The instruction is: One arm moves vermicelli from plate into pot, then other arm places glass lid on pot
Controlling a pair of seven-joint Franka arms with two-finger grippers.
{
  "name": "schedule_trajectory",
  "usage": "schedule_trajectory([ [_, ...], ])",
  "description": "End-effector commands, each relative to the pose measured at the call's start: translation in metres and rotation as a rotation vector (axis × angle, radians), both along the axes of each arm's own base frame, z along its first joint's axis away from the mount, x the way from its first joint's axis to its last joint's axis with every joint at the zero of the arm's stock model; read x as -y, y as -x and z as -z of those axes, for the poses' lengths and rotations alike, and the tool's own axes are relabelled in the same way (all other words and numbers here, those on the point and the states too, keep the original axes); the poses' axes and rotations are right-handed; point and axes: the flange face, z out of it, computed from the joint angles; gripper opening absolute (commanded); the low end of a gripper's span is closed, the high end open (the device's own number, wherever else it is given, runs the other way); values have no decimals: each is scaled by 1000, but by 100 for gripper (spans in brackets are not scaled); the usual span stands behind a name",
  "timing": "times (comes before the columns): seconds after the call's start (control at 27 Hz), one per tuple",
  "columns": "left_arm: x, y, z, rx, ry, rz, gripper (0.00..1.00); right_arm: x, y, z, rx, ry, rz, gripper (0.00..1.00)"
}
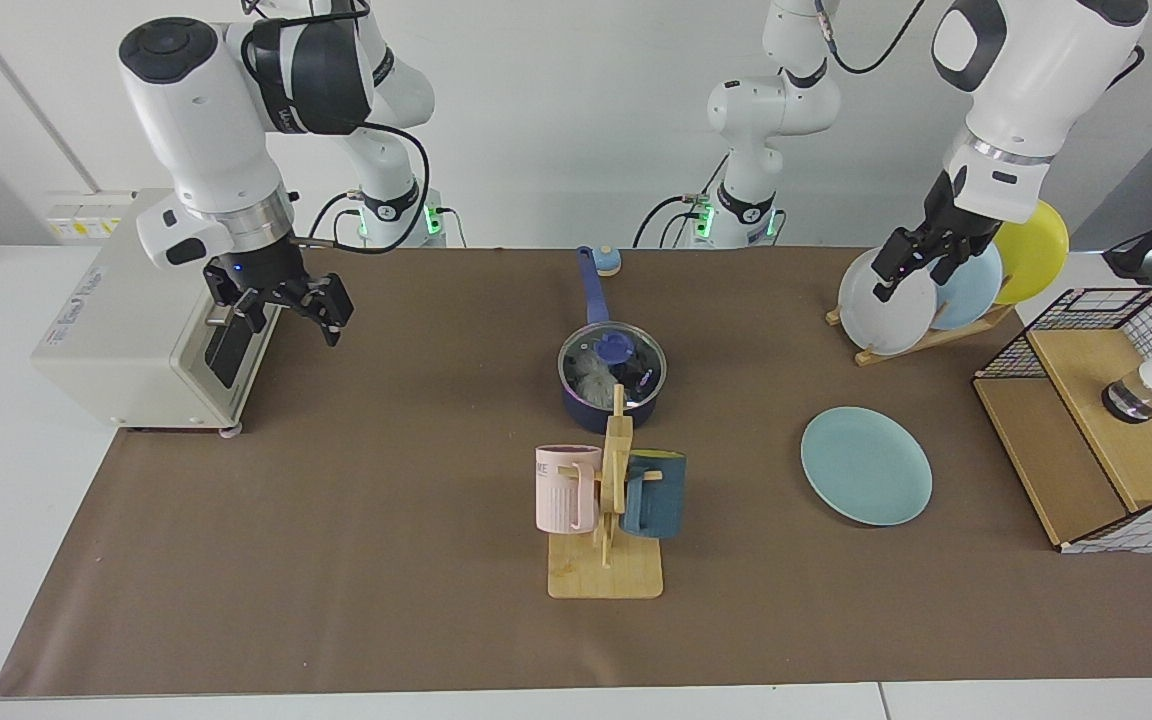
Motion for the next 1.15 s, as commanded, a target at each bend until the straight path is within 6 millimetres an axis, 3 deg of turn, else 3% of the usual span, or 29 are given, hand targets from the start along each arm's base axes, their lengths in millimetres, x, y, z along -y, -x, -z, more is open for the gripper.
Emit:
schedule_trajectory([
  [0.0,2,5,-6,1,4,4,100,19,23,-23,-14,-51,-19,100],
  [0.07,2,5,-6,1,4,4,100,26,32,-41,19,-72,1,100],
  [0.26,1,5,-6,1,4,4,100,31,45,-60,39,-58,0,100],
  [0.56,2,5,-6,1,4,6,100,52,48,-63,37,-42,-148,100],
  [1.11,1,5,-6,1,4,3,100,50,52,-68,42,-36,-163,100],
])
